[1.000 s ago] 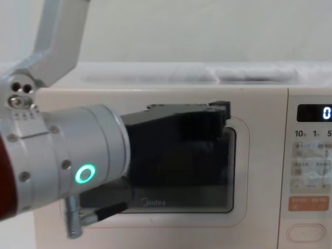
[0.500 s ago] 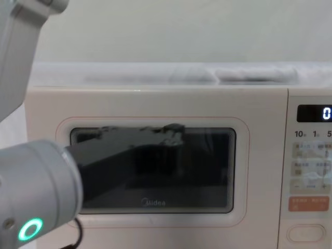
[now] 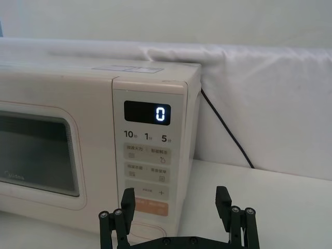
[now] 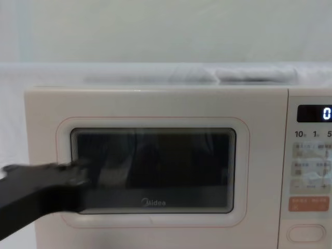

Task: Press the button to open the microwave door with one hand; close the microwave door with the other hand.

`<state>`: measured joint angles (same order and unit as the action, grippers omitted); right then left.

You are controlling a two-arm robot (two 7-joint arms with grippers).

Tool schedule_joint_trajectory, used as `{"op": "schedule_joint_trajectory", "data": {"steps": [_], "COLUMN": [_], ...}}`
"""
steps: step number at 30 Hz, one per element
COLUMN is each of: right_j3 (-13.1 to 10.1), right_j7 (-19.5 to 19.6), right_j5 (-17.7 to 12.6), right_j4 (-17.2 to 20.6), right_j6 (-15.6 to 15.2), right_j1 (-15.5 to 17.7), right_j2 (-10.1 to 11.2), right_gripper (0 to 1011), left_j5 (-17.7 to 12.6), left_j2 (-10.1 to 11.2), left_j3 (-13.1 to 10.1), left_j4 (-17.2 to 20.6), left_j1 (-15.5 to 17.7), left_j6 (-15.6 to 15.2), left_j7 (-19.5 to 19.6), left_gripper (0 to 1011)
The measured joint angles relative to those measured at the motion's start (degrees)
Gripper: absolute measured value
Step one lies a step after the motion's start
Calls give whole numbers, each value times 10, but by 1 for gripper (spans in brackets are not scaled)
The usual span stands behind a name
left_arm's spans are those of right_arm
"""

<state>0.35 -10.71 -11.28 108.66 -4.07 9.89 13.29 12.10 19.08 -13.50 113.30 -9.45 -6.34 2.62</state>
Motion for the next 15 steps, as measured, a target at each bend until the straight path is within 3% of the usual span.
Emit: {"op": "schedule_joint_trajectory", "data": {"steps": [7, 15], "right_j3": [0, 0], "right_j7": [0, 0], "right_j5": [0, 0], "right_j4": [0, 0], "right_j6": [0, 0], "right_j1": [0, 0], "right_j2": [0, 0], "right_gripper": [1002, 1002], "left_j5": [-1, 6], "left_j2": [-11, -34], "left_j3": [56, 102], "left_j4": [-25, -52], "left_j1": [-31, -49], "left_j6": [28, 72], "left_j7": [-23, -39], "left_gripper": [0, 0]}}
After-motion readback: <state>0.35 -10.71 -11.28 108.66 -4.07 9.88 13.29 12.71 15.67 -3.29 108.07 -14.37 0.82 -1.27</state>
